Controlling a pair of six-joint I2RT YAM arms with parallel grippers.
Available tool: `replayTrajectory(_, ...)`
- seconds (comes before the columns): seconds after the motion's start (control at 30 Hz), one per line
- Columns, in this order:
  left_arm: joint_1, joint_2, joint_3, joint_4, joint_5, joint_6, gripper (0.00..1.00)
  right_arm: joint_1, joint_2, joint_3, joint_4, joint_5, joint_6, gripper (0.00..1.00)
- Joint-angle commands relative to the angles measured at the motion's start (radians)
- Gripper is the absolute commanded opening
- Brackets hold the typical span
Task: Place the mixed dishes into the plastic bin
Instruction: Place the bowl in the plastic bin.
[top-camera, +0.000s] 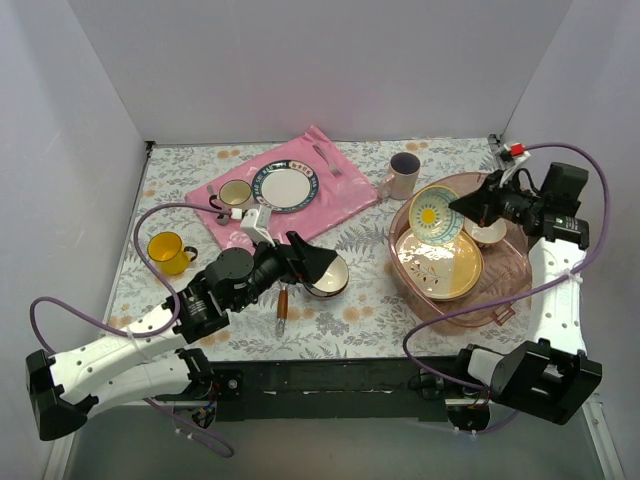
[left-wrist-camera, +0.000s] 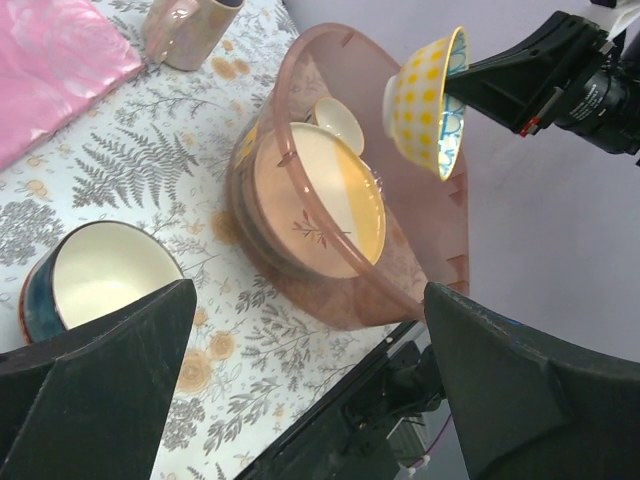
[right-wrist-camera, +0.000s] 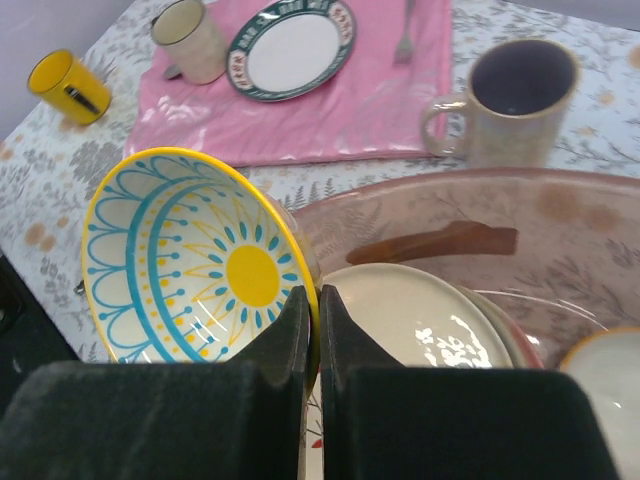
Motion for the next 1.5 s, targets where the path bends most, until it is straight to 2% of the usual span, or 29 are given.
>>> replayTrajectory(0.0, 0.007, -0.067, -0.042, -0.063, -0.043, 0.020, 0.98, -0.133, -0.036, -0.045, 0.145, -0.052, 0.118, 0.01)
replayTrajectory(0.17, 0.010, -0.131, -0.091, -0.079, -0.071, -0.004, 0.98, -0.237, -0.051, -0.095, 0.200, 0.083, 0.174, 0.01)
replayTrajectory(0.3, 0.012, -0.160, -0.125, -0.079, -0.084, -0.017, 0.98, -0.255, -0.047, -0.127, 0.236, 0.302, 0.227, 0.01)
replayTrajectory(0.6, 0.013, -0.162, -0.157, -0.069, -0.095, -0.018, 0.98, -0.257, 0.056, -0.130, 0.254, 0.549, 0.336, 0.01)
replayTrajectory(0.93, 0.013, -0.165, -0.174, -0.064, -0.101, -0.014, 0.98, -0.255, 0.182, -0.090, 0.242, 0.631, 0.362, 0.01)
replayTrajectory(1.47, 0.016, -0.171, -0.185, -0.064, -0.109, -0.012, 0.98, -0.242, 0.334, -0.027, 0.265, 0.666, 0.376, 0.01)
